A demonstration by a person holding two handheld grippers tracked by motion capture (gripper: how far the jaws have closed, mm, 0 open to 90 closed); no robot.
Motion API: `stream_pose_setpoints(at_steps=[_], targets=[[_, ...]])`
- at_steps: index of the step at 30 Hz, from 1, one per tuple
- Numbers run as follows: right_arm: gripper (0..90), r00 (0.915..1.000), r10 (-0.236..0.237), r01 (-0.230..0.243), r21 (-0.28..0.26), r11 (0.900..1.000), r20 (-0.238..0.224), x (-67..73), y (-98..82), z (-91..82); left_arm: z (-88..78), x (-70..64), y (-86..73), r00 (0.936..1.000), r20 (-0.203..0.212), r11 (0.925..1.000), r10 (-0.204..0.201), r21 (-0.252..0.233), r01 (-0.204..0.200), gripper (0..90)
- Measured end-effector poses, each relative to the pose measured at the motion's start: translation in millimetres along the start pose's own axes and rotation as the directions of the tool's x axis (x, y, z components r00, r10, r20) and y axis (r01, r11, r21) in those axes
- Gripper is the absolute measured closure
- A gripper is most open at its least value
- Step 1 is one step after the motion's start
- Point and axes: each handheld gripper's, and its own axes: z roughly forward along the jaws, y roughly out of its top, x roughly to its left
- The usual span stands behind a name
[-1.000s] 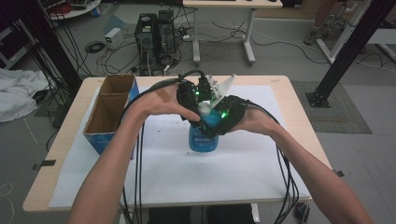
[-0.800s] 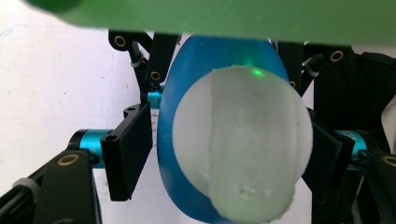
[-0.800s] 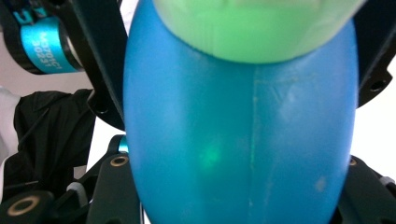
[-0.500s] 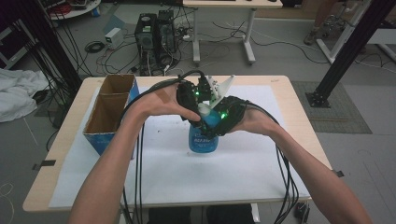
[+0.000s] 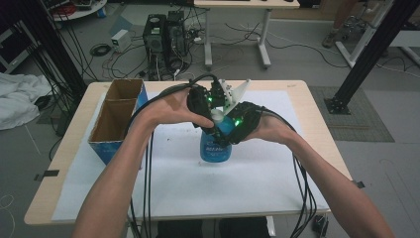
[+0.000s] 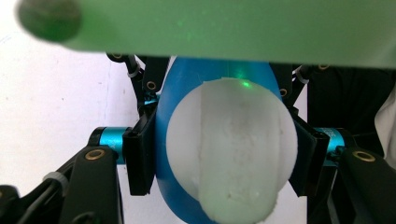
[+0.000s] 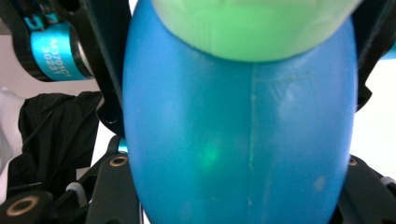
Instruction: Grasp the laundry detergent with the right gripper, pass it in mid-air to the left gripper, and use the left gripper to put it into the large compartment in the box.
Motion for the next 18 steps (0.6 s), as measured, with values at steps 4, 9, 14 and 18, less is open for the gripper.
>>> stream_pose_setpoints(at_steps=[4,9,14,18], targets=[[45.3,1.0000,0.001,-0.001,-0.004,1.000,-0.002,0.4,-0.1,0.9,-1.1,0.0,0.3,1.0000,0.002,1.0000,-0.001,0.000,0.001,38.1],[44.8,0.9998,-0.002,0.002,-0.034,0.999,-0.017,-0.4,-0.2,0.4,-4.3,0.2,-0.7,1.0000,0.003,1.0000,0.003,-0.006,-0.003,38.1],[44.1,0.9999,-0.010,0.010,-0.029,1.000,-0.014,-1.2,0.1,0.9,-3.7,0.2,-1.4,1.0000,0.001,1.0000,-0.002,-0.008,0.002,38.0],[43.5,0.9999,-0.012,0.012,-0.027,1.000,-0.012,-0.5,-0.2,0.9,-3.2,-0.4,-1.5,1.0000,0.000,0.9999,-0.006,-0.009,0.006,38.1]])
